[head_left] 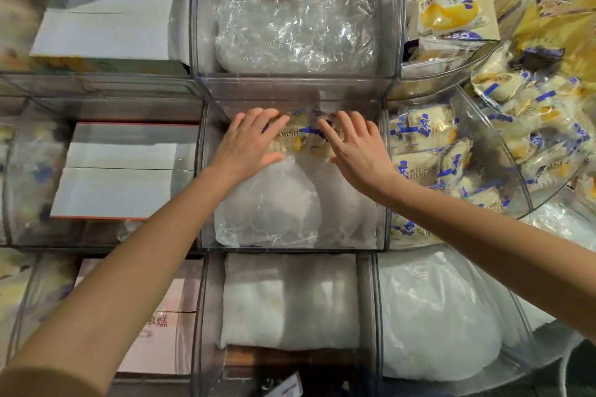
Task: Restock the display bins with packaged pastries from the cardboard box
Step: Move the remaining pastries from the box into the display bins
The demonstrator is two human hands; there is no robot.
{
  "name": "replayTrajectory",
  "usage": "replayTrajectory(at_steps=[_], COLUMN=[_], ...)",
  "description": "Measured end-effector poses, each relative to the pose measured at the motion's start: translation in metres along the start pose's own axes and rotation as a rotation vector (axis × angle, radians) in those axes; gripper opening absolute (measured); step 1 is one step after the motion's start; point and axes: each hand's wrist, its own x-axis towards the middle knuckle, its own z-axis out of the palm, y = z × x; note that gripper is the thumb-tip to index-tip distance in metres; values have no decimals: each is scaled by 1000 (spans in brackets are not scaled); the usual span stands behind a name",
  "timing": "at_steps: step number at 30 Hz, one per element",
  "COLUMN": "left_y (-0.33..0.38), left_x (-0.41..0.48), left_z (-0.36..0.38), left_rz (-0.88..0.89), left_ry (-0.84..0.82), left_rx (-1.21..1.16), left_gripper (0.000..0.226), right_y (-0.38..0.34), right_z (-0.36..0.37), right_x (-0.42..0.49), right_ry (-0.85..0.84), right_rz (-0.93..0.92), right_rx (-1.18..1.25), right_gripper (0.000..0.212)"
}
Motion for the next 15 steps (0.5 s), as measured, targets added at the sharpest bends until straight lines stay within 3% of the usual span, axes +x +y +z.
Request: replayTrajectory(at_steps=[7, 10, 15], left_y=[1, 2, 10], left_x=[4, -4, -14], left_z=[-1, -9, -40], left_rz=[75, 26, -78], left_ry=[28, 4, 98], left_rx=[74, 58, -78], left_gripper=[74, 73, 57], right_y=[0, -1, 6], right_z=[1, -9, -34], right_x=[4, 2, -13], right_ry=[-115, -121, -33], right_rz=[51, 58, 56], right_rx=[28, 86, 211], right_gripper=[81, 78, 67])
